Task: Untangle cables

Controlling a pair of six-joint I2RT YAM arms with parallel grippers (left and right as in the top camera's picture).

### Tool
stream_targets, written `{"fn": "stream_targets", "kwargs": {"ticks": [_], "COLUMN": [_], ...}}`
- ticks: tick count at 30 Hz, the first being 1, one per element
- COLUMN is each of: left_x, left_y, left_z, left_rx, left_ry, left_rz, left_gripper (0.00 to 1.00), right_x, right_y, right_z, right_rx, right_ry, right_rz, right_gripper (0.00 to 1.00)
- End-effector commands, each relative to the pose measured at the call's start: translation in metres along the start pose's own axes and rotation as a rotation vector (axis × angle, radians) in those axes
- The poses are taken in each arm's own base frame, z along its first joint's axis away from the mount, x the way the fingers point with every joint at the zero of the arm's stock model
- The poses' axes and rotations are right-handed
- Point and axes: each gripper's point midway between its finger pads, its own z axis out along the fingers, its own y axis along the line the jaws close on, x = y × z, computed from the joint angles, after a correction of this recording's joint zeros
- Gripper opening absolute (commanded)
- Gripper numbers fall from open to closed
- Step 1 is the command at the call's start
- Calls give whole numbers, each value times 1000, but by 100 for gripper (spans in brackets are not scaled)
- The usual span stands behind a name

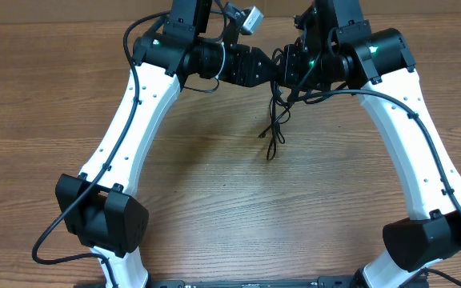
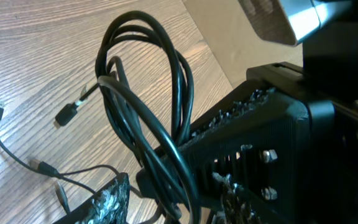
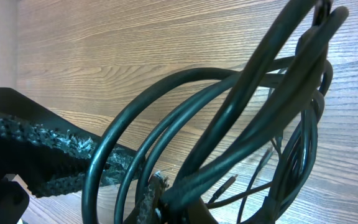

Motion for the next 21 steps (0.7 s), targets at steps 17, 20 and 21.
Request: {"fn": "stream_targets", "kwargs": {"ticks": [17, 20, 21], "left_x": [10, 12, 12], "left_y": [20, 28, 29], "left_z": [16, 19, 20], "left_rx": [-218, -242, -242], "left_ry": [14, 18, 18], "left_rz": [-111, -132, -143], "left_gripper": [38, 34, 33], "right_x": [-2, 2, 3], "right_y": [14, 23, 25], "right_z": [-3, -6, -7], "right_rx": [-74, -129, -136], "right_ry": [4, 25, 26], "right_rz": [-8, -17, -20], "right_gripper": [4, 4, 4]}}
